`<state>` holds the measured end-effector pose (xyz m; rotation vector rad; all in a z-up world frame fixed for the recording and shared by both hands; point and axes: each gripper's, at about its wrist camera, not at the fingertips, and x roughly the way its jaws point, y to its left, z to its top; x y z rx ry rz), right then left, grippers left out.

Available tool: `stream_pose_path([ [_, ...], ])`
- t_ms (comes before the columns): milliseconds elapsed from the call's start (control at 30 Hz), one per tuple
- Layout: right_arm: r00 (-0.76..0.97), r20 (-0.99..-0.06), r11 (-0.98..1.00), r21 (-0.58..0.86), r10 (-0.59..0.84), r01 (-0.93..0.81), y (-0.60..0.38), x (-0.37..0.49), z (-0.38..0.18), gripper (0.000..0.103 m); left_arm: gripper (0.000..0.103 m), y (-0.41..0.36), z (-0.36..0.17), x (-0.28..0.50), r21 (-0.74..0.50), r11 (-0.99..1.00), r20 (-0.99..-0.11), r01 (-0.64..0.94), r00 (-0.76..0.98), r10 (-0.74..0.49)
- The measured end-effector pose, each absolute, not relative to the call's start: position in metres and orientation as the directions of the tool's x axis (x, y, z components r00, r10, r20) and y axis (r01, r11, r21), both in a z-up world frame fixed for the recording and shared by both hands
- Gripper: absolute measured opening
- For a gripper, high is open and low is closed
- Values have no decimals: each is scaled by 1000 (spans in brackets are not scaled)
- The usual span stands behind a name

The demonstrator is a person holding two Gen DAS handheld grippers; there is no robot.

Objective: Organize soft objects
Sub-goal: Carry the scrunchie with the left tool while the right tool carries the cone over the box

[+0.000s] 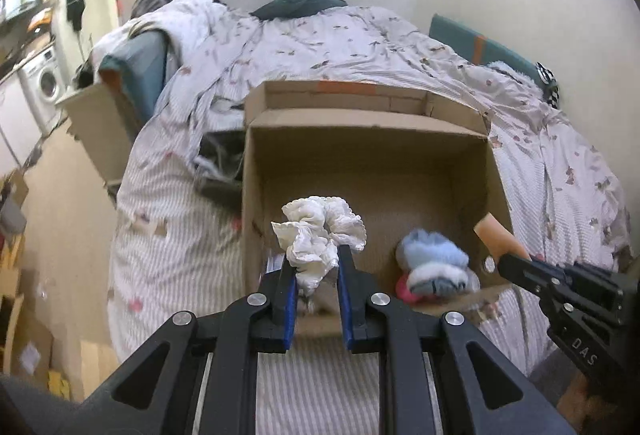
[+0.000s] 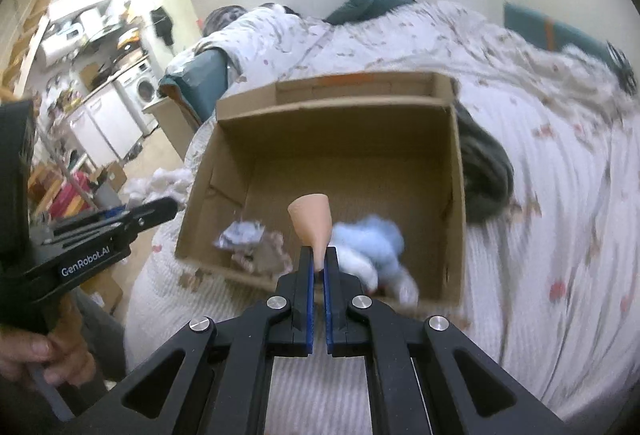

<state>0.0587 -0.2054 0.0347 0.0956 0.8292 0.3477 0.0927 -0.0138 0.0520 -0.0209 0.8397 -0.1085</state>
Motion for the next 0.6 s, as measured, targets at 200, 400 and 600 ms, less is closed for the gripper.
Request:
stream_pose_path([
  [200, 637, -697, 941, 182, 327, -285, -201, 97, 33, 6, 16, -19, 45, 130, -40, 995, -745, 93, 661, -92],
  [400, 633, -688, 934, 228, 355, -276, -211, 120, 7, 6, 16, -14, 14, 154, -58, 997, -754, 56, 652, -80],
  [600, 600, -736, 950, 237, 313, -204, -220, 129, -11, 6, 16, -7, -9, 160, -93, 996, -788, 16, 611, -83],
])
